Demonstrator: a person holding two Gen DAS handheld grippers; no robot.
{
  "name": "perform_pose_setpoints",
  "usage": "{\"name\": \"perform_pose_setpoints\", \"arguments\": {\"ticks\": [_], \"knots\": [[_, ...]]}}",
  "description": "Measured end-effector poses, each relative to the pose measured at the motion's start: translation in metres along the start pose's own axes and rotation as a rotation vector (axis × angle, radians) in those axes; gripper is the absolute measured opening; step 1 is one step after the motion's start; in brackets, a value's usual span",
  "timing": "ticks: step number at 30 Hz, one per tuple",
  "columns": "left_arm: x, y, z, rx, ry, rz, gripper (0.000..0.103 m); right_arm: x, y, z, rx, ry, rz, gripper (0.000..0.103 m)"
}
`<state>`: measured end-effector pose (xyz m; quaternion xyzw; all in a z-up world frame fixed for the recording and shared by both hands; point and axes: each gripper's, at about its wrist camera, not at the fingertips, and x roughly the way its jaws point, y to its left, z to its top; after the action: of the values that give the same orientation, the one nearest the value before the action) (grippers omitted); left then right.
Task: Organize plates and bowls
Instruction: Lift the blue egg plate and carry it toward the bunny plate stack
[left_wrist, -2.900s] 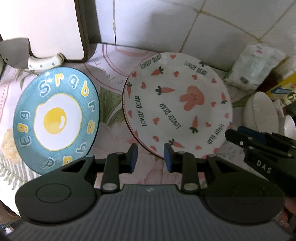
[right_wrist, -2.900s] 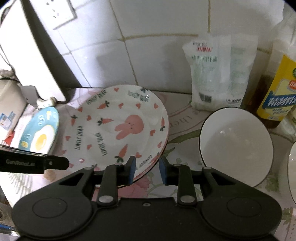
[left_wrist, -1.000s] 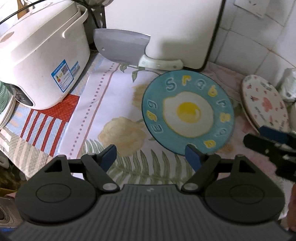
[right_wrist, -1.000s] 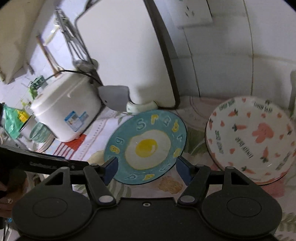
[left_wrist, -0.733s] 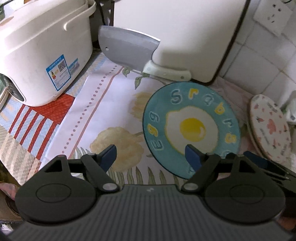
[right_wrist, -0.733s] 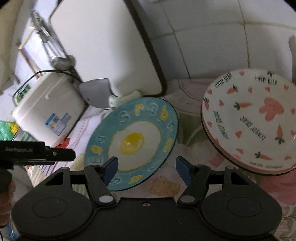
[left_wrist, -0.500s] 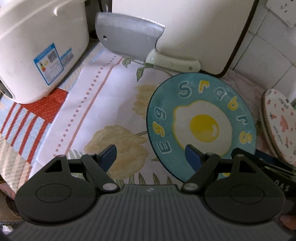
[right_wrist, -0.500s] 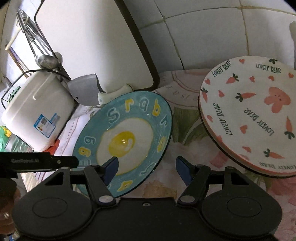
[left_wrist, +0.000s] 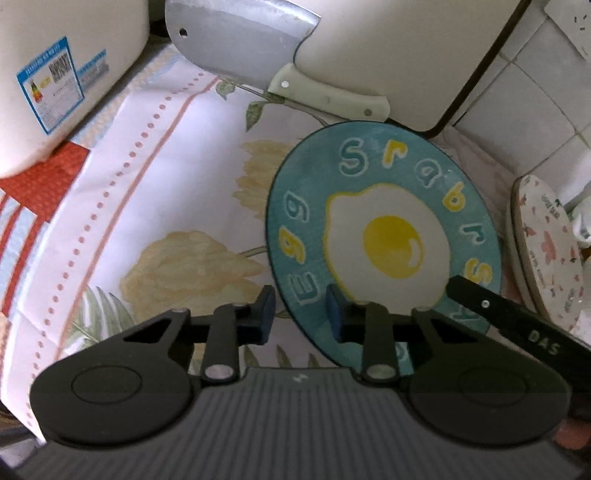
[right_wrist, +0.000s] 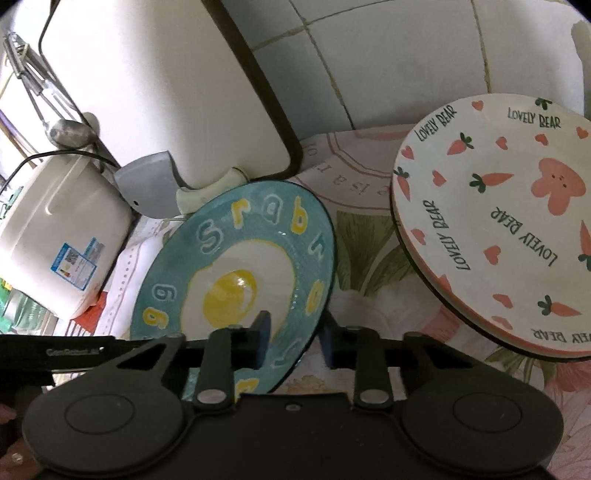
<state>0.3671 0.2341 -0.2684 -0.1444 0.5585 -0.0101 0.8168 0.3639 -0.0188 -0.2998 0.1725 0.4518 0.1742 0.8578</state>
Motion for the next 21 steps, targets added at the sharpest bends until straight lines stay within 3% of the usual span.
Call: {"name": "perform_pose_setpoints", "arguments": {"ticks": [3, 11, 21], "knots": [[0.001, -0.005, -0.001, 0.017, -0.013, 0.004, 0.029, 0.001, -0.006, 0.004, 0.037, 0.016, -0.002, 0.020], [0.000, -0.010, 0.000, 0.054, -0.009, 0.025, 0.029, 0.008, -0.001, 0.024, -0.026, 0.150, -0.009, 0.021], [-0.014, -0.012, -0.007, 0.105, -0.019, -0.006, 0.029, -0.015, 0.012, 0.017, -0.022, 0.134, -0.047, 0.021]]}}
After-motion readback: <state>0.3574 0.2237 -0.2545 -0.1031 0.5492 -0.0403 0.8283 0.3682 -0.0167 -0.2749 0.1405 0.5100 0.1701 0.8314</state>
